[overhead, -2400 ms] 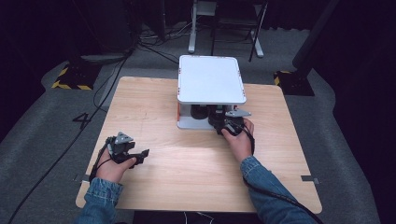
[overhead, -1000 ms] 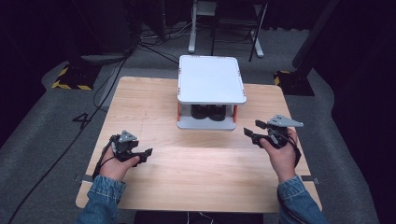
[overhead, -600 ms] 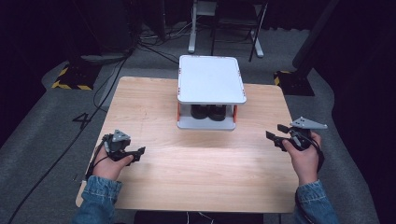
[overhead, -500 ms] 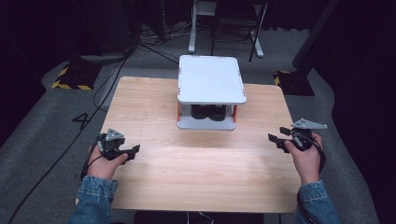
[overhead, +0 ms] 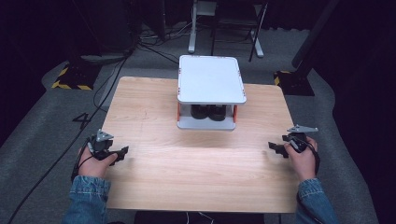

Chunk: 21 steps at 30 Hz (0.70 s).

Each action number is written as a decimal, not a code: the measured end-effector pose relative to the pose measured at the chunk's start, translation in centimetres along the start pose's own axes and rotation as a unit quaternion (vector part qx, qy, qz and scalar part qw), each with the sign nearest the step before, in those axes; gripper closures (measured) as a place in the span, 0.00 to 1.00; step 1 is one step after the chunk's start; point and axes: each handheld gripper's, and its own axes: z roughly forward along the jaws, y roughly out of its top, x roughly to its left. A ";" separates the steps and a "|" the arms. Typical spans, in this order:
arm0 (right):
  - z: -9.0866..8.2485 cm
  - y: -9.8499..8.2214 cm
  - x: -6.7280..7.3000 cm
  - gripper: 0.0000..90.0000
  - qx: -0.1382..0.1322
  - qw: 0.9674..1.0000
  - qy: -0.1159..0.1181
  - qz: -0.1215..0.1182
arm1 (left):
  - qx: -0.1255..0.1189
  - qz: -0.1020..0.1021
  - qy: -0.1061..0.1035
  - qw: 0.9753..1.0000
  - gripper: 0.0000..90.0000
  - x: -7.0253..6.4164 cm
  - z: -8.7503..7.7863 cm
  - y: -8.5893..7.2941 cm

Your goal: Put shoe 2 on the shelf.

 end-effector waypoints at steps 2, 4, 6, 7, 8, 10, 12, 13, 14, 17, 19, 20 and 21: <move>0.5 -0.3 0.0 0.22 -0.013 1.000 0.002 -0.007 | 0.007 0.012 0.008 1.000 0.33 0.0 0.4 -0.1; 0.9 -0.4 0.0 0.22 -0.024 1.000 0.001 -0.012 | 0.007 0.021 0.011 1.000 0.33 -0.1 0.8 -0.2; 1.4 -0.6 0.2 0.22 -0.027 0.999 -0.006 -0.015 | 0.012 0.032 0.010 0.999 0.32 -0.1 1.2 -0.4; 1.6 -0.6 0.2 0.22 -0.027 1.000 -0.007 -0.015 | 0.013 0.031 0.010 0.999 0.32 -0.2 1.4 -0.4; 1.8 -0.7 0.3 0.21 -0.028 0.999 -0.008 -0.014 | 0.016 0.031 0.008 0.999 0.32 -0.2 1.5 -0.5; 2.0 -0.7 0.4 0.21 -0.027 1.000 -0.010 -0.013 | 0.018 0.031 0.008 0.999 0.32 -0.2 1.6 -0.5; 2.4 -0.7 0.5 0.19 -0.021 1.000 -0.009 -0.014 | 0.018 0.031 0.008 0.999 0.31 -0.2 1.7 -0.6; 2.5 -0.7 0.5 0.19 -0.021 1.000 -0.012 -0.016 | 0.017 0.029 0.009 0.999 0.31 -0.2 1.8 -0.6; 2.5 -0.6 0.5 0.19 -0.020 1.000 -0.010 -0.015 | 0.018 0.026 0.007 0.999 0.31 -0.3 1.8 -0.7; 2.6 -0.6 0.4 0.17 -0.018 1.000 -0.009 -0.013 | 0.018 0.026 0.005 1.000 0.31 -0.4 1.9 -0.6; 2.7 -0.5 0.4 0.15 -0.016 1.000 -0.008 -0.015 | 0.015 0.025 0.006 1.000 0.31 -0.4 2.0 -0.7; 2.8 -0.5 0.4 0.13 -0.014 1.000 -0.008 -0.016 | 0.016 0.021 0.004 1.000 0.31 -0.5 2.1 -0.7; 2.8 -0.4 0.5 0.12 -0.013 1.000 -0.007 -0.016 | 0.015 0.020 0.003 1.000 0.31 -0.5 2.1 -0.7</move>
